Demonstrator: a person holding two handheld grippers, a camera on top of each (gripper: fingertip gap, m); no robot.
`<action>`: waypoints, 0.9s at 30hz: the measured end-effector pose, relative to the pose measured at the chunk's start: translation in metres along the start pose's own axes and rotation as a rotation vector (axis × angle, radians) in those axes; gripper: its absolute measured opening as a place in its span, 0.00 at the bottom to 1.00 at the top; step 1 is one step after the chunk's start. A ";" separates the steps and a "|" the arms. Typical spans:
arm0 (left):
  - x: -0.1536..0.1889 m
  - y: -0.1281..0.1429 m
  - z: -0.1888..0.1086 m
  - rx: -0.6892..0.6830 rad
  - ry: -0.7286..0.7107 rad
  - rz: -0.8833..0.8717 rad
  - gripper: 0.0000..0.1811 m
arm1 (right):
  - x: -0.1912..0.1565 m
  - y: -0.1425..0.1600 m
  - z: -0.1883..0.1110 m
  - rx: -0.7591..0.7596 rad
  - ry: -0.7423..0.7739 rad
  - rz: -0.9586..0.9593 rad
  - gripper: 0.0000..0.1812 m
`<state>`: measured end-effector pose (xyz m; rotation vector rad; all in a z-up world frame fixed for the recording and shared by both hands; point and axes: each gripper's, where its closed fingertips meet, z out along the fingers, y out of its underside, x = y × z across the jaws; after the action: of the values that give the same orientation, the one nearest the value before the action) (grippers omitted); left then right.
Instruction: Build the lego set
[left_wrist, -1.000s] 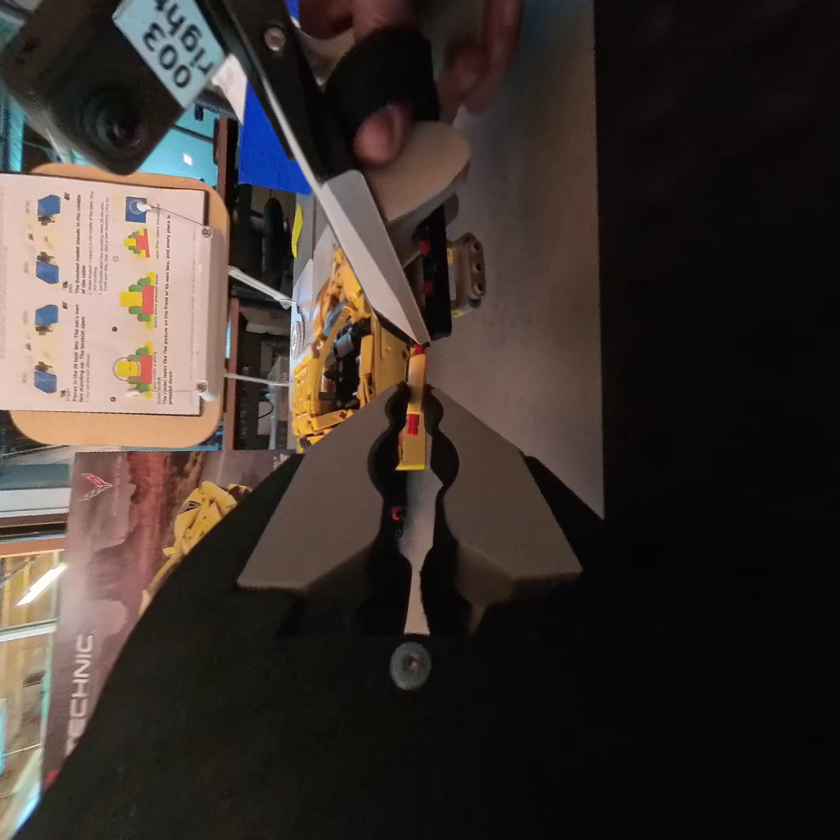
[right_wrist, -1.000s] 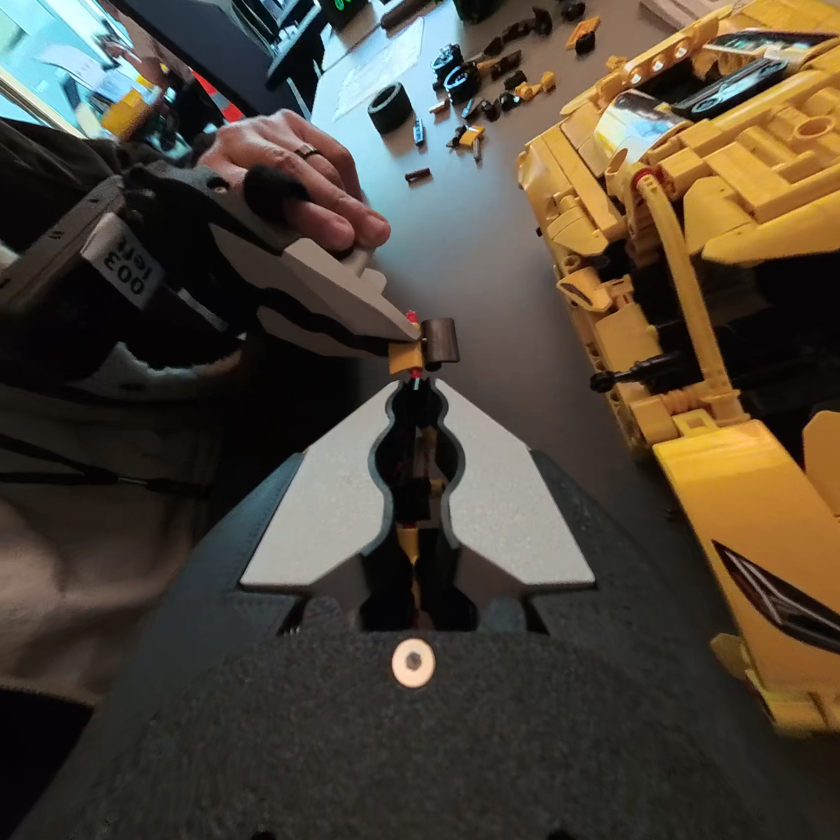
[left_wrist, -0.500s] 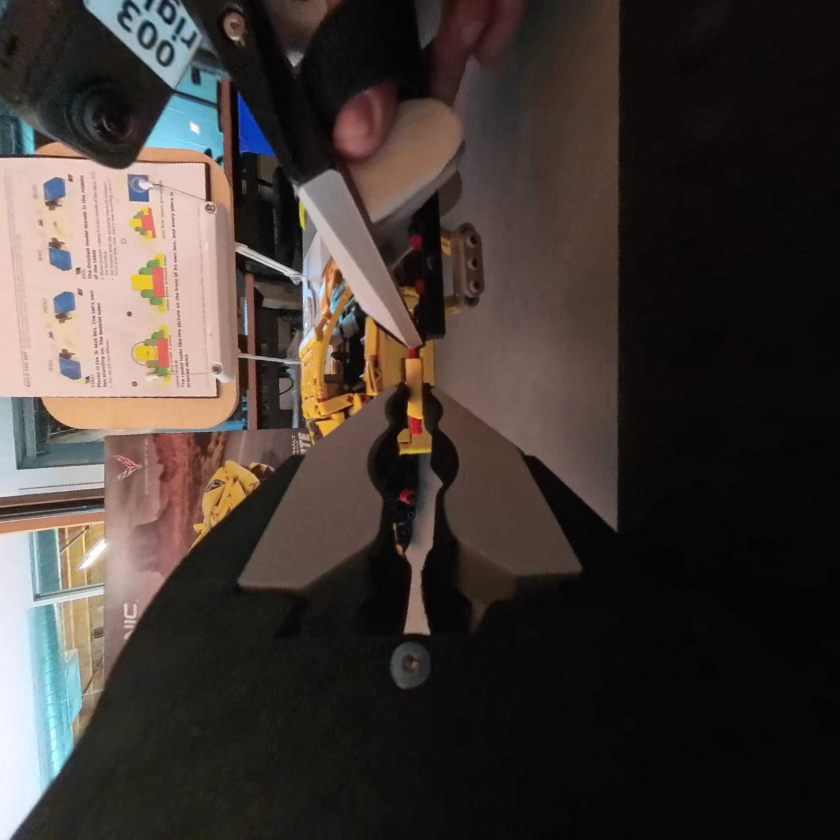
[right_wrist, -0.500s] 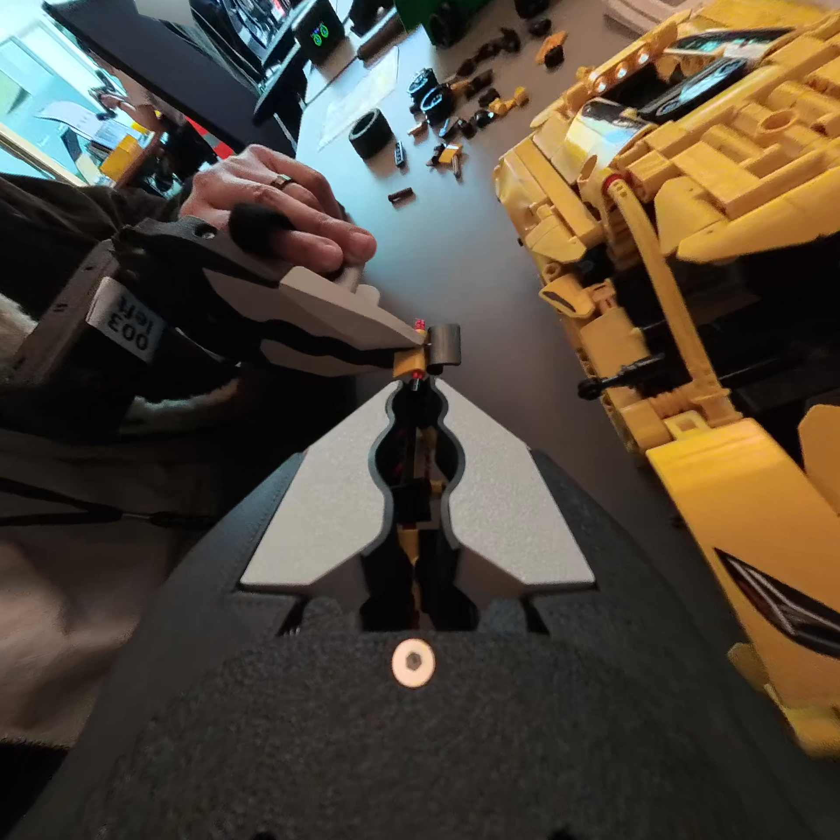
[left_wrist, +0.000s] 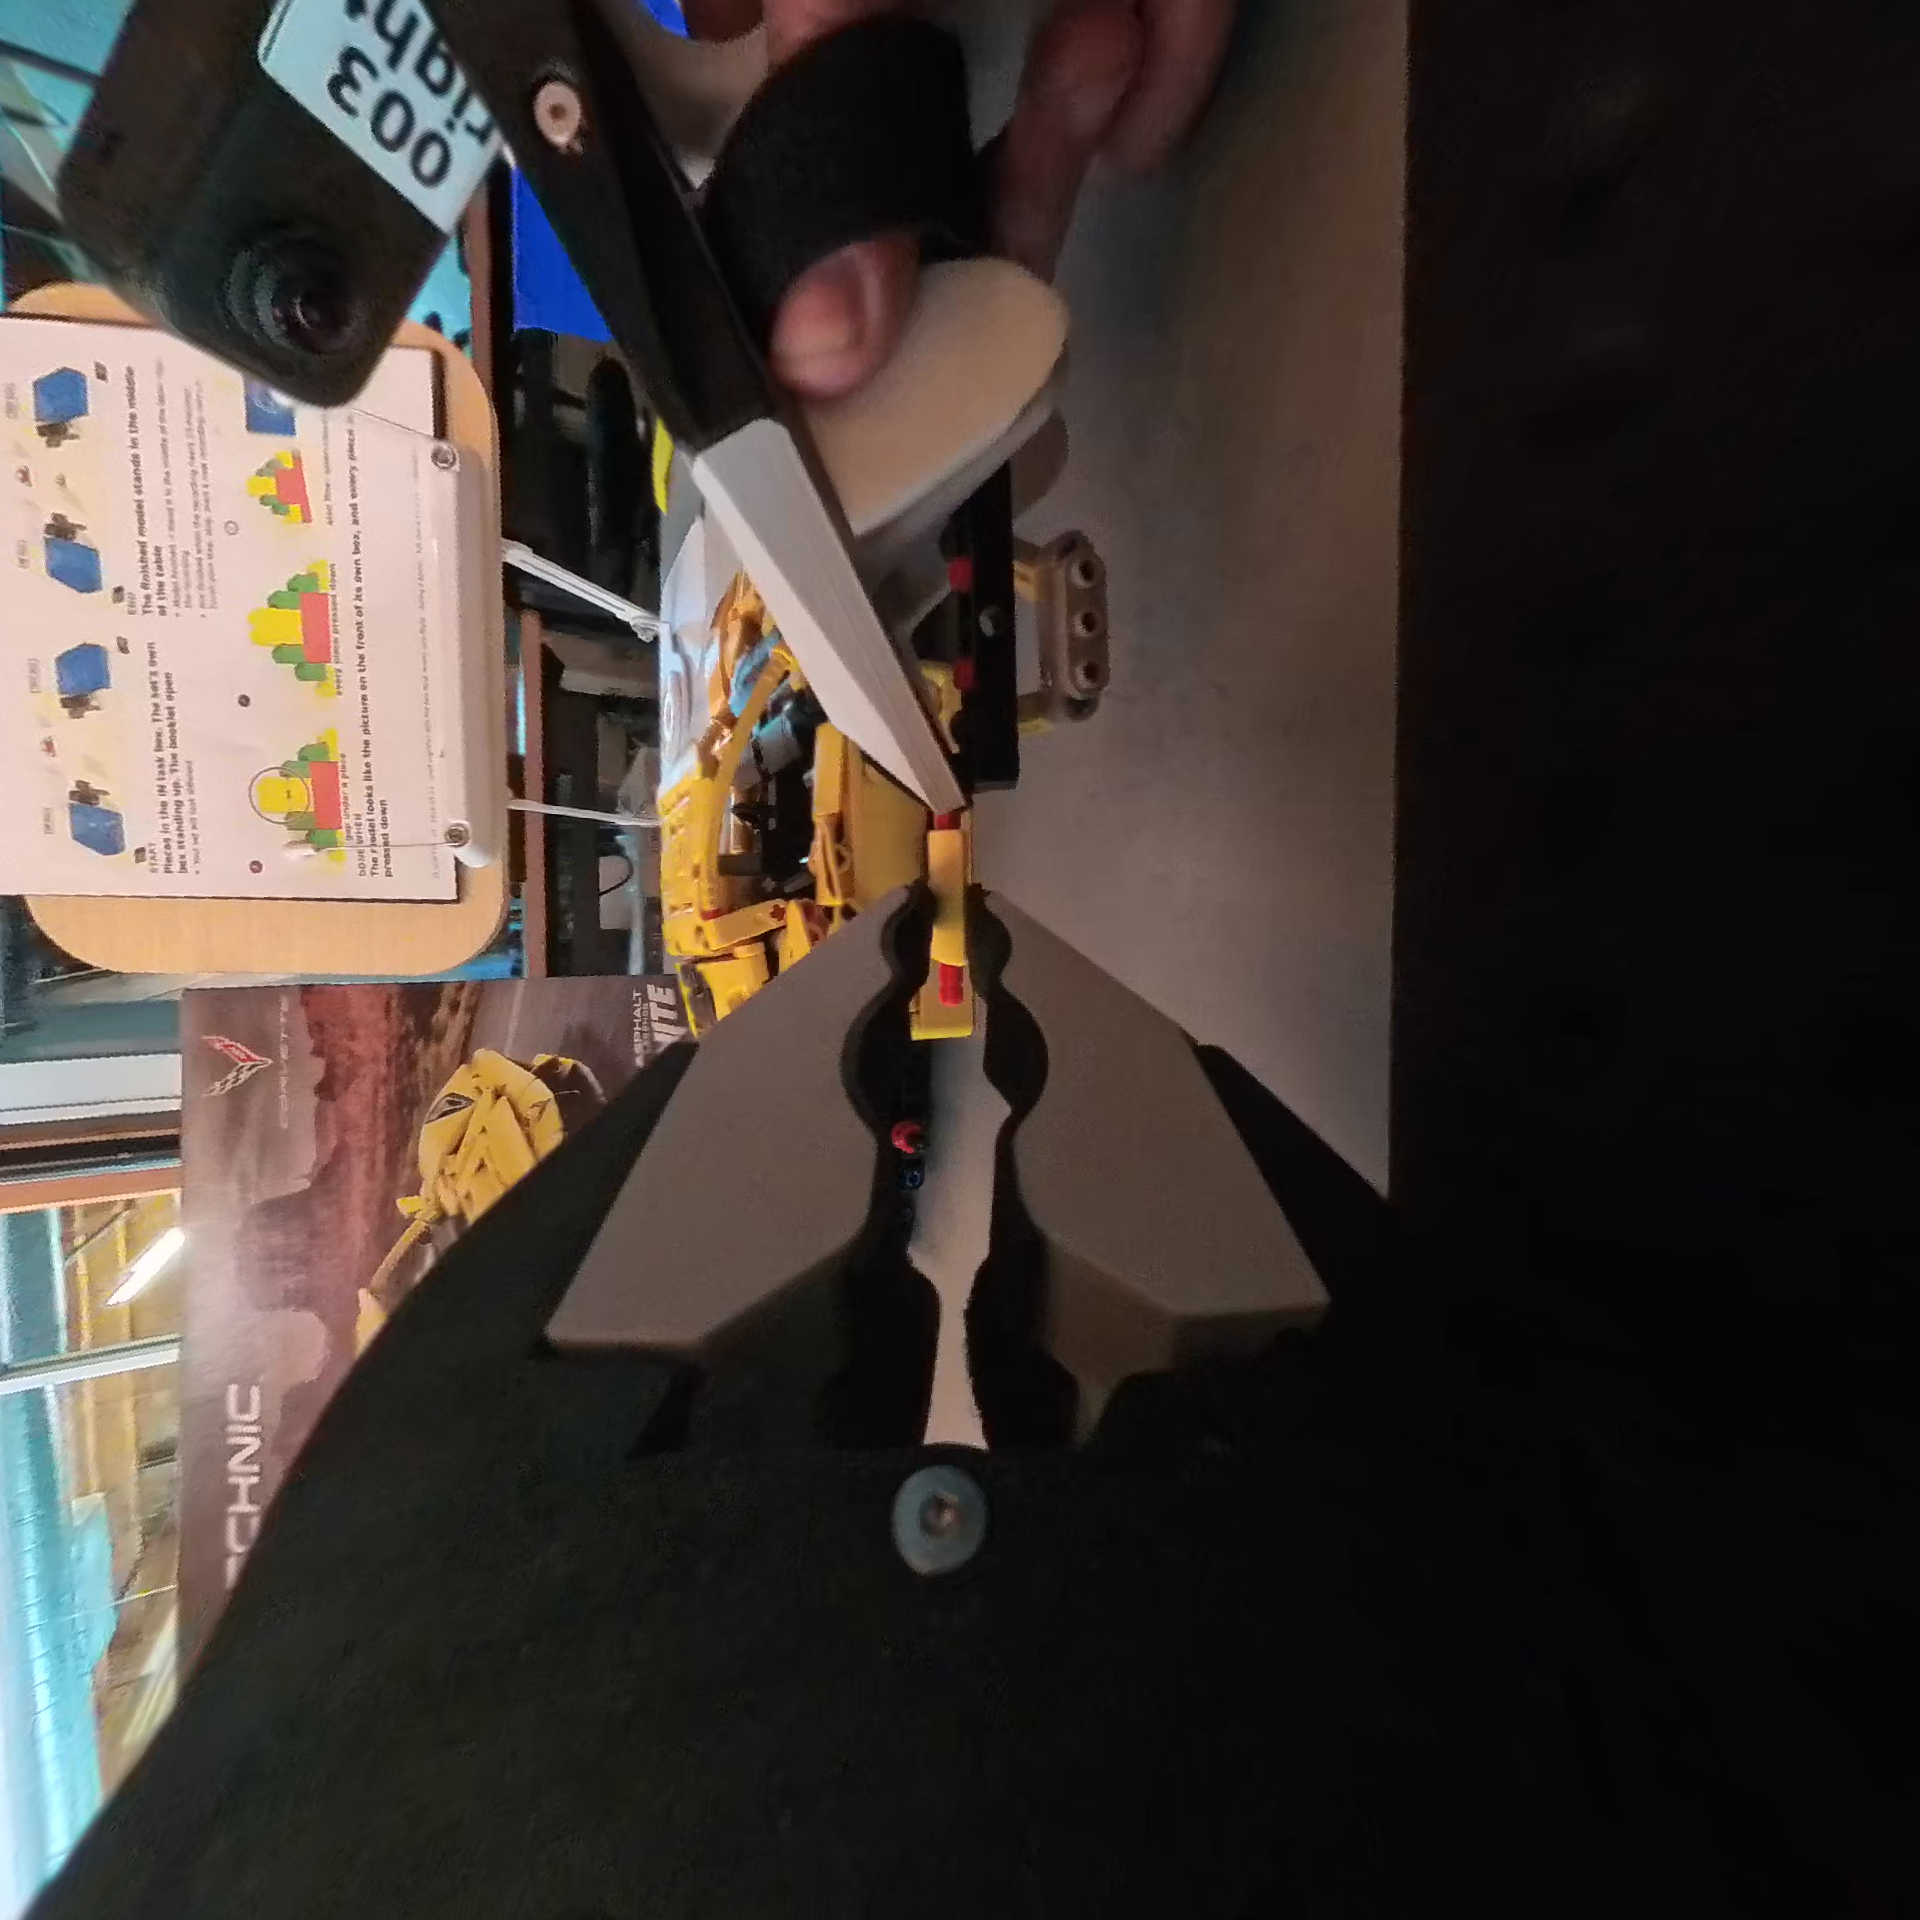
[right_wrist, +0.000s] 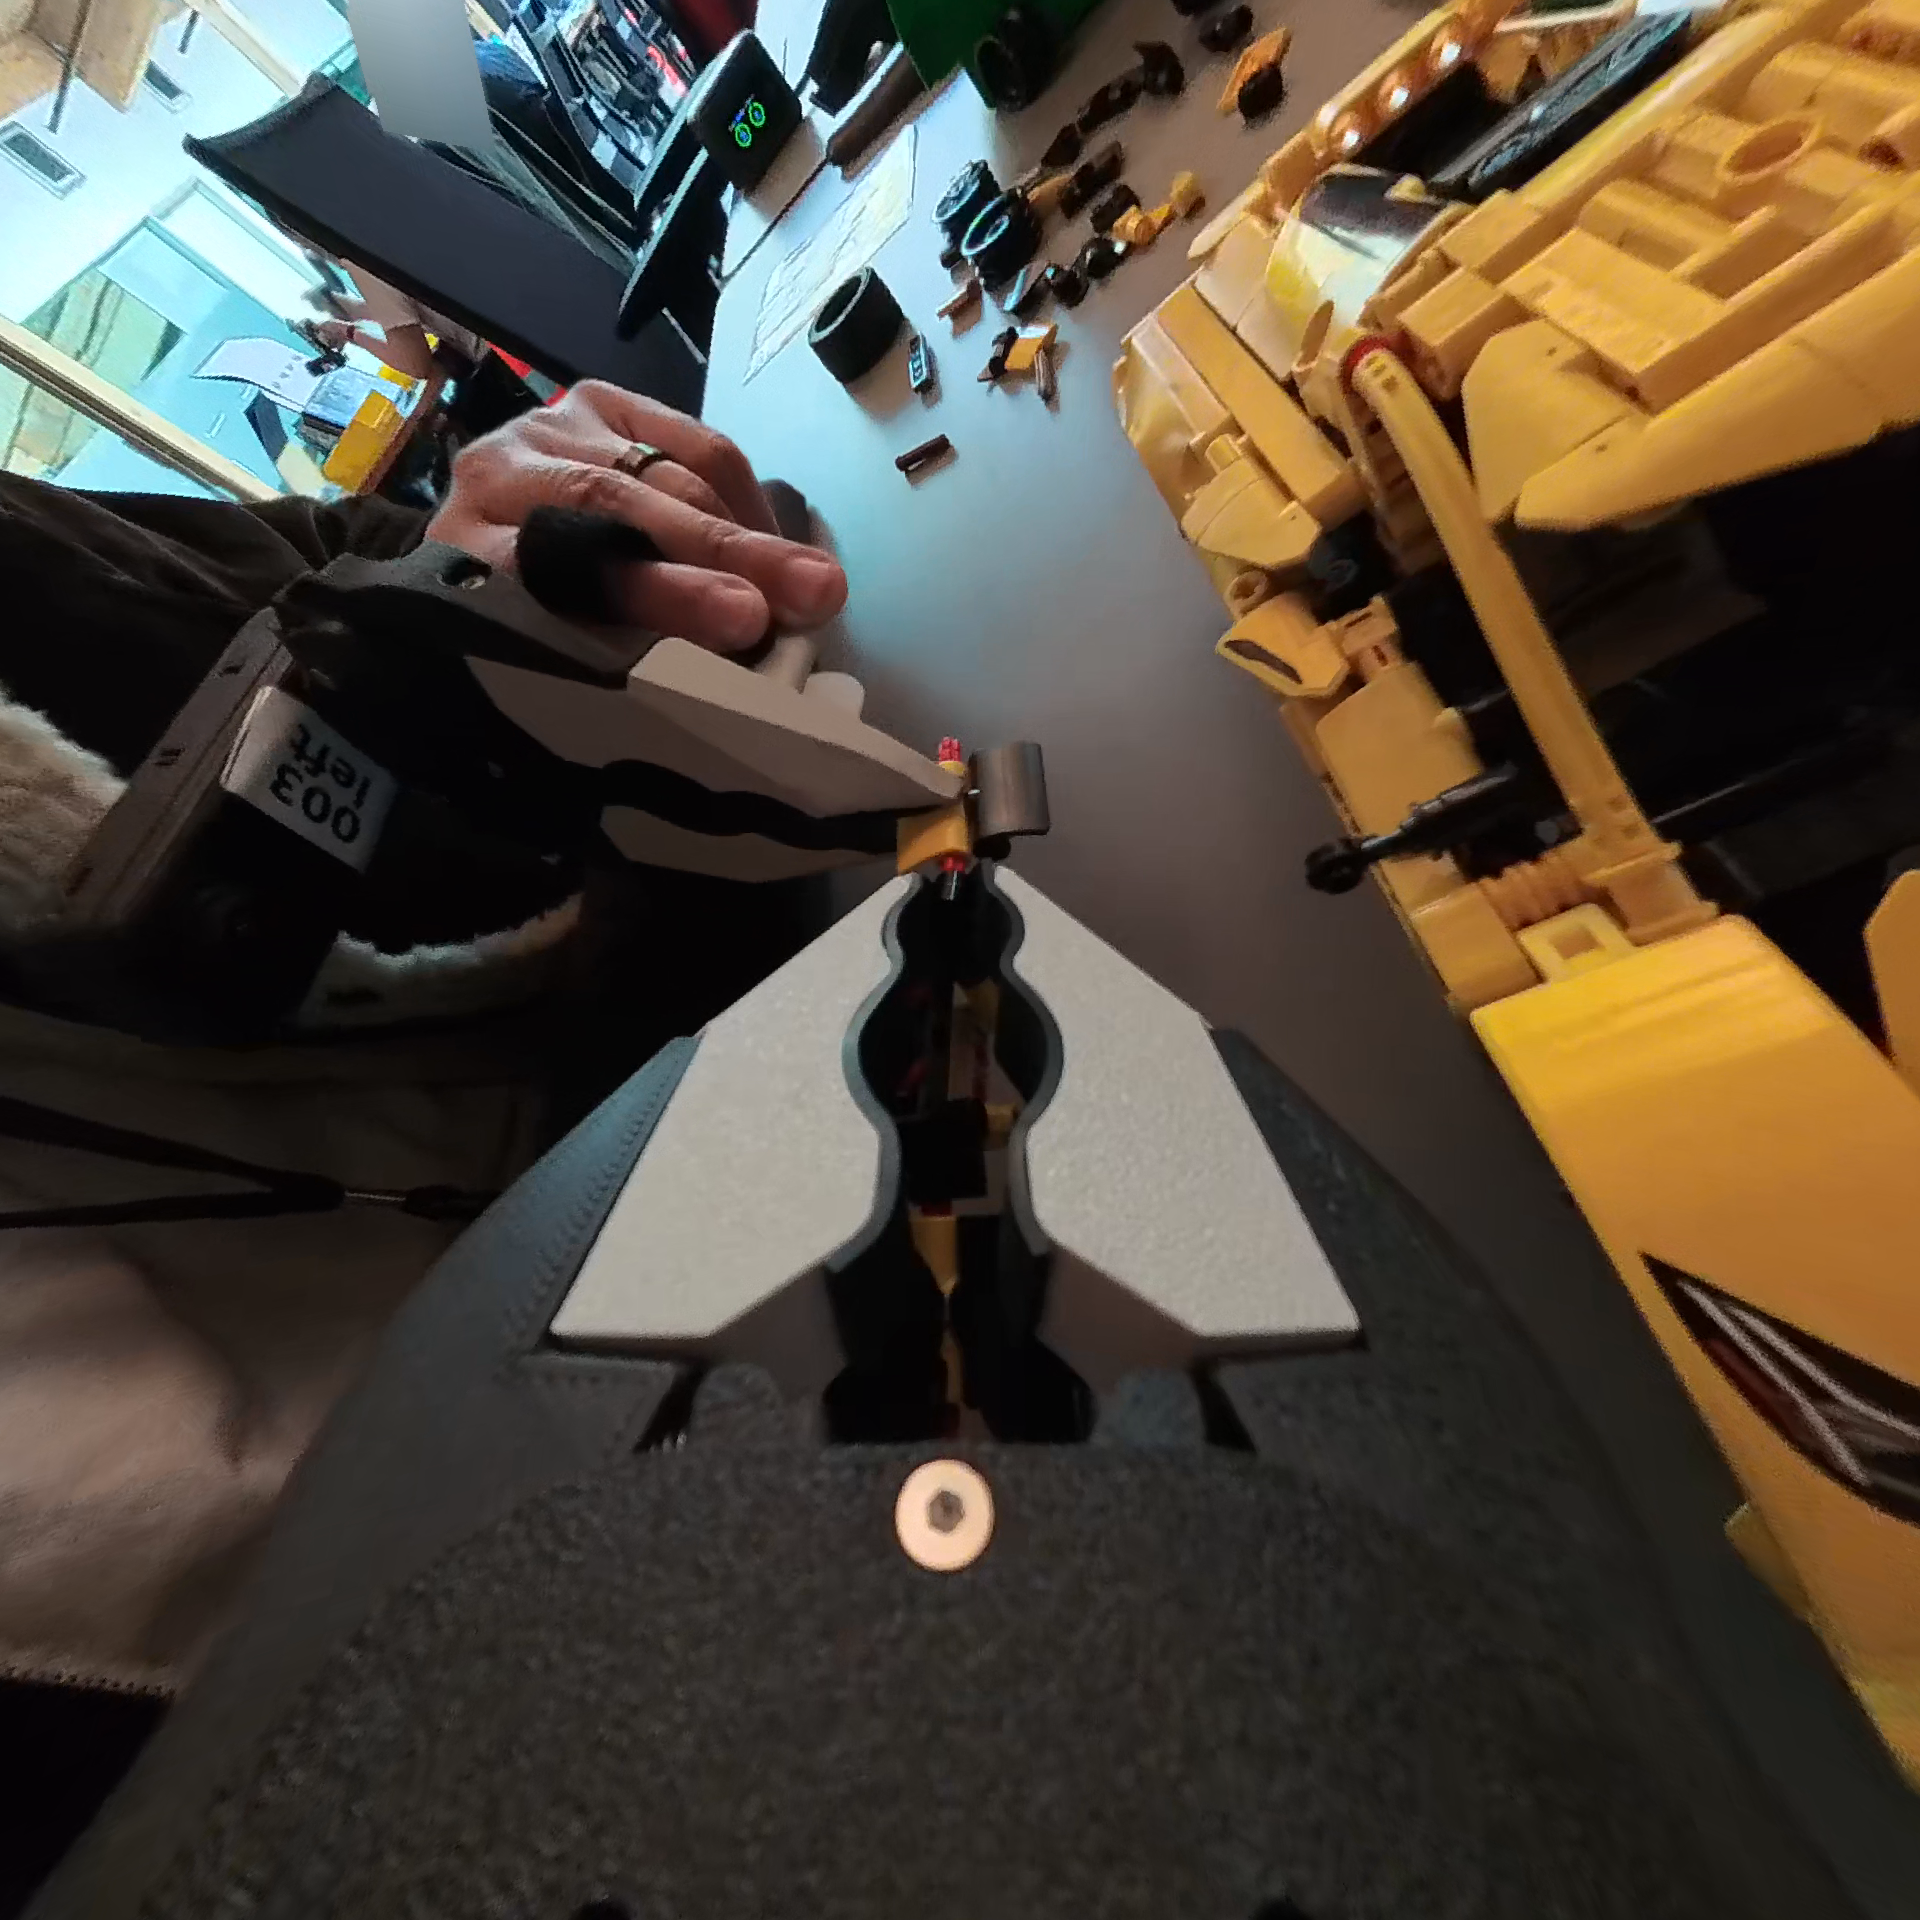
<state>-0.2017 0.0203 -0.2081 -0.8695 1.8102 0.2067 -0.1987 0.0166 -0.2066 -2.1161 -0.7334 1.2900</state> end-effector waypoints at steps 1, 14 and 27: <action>0.000 0.000 0.000 0.004 0.004 -0.008 0.02 | 0.000 0.000 0.000 0.001 0.004 -0.009 0.03; -0.002 0.008 0.010 0.057 0.130 -0.278 0.03 | 0.005 -0.025 -0.029 0.154 0.020 -0.049 0.22; 0.006 0.009 0.012 0.046 0.164 -0.243 0.03 | 0.006 0.022 -0.016 -0.094 0.240 -0.333 0.21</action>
<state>-0.1994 0.0307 -0.2211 -1.0893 1.8322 -0.0630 -0.1783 0.0024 -0.2198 -2.0641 -1.0041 0.8241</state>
